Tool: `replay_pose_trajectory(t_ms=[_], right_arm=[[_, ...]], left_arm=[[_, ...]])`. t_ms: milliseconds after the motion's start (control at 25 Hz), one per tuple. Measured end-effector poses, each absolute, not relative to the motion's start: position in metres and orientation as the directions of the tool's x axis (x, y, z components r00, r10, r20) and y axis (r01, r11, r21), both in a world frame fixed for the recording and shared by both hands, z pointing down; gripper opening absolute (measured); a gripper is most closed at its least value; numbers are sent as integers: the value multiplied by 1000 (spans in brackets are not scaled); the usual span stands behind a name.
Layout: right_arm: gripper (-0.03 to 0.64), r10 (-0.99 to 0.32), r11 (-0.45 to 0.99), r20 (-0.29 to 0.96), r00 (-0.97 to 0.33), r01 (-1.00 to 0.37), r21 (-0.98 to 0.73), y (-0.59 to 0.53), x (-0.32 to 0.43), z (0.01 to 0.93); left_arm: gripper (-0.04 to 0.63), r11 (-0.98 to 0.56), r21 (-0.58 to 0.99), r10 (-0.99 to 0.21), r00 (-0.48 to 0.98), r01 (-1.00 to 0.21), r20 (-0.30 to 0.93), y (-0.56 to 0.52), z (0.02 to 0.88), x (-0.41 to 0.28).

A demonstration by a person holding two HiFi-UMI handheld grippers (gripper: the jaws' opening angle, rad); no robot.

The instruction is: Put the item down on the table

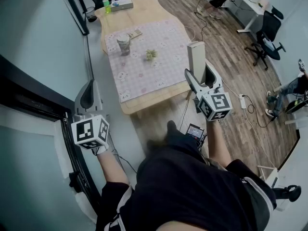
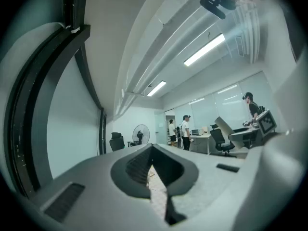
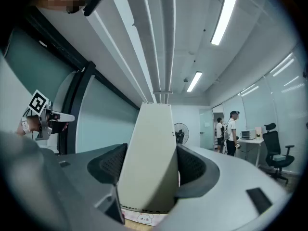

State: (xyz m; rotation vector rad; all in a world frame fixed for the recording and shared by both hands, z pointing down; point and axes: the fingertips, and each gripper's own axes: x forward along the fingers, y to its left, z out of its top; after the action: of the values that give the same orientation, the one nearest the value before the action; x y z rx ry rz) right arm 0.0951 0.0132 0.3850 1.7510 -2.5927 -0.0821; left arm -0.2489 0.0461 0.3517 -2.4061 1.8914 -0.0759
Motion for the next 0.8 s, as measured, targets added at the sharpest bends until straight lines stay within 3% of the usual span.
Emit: replay_pose_trajectory(t_ms=[800], right_arm=[[327, -920, 390, -31, -392, -920, 41, 13, 82, 379]], left_arm=[[-5, -249, -82, -968, 251, -965, -14, 48, 357, -253]])
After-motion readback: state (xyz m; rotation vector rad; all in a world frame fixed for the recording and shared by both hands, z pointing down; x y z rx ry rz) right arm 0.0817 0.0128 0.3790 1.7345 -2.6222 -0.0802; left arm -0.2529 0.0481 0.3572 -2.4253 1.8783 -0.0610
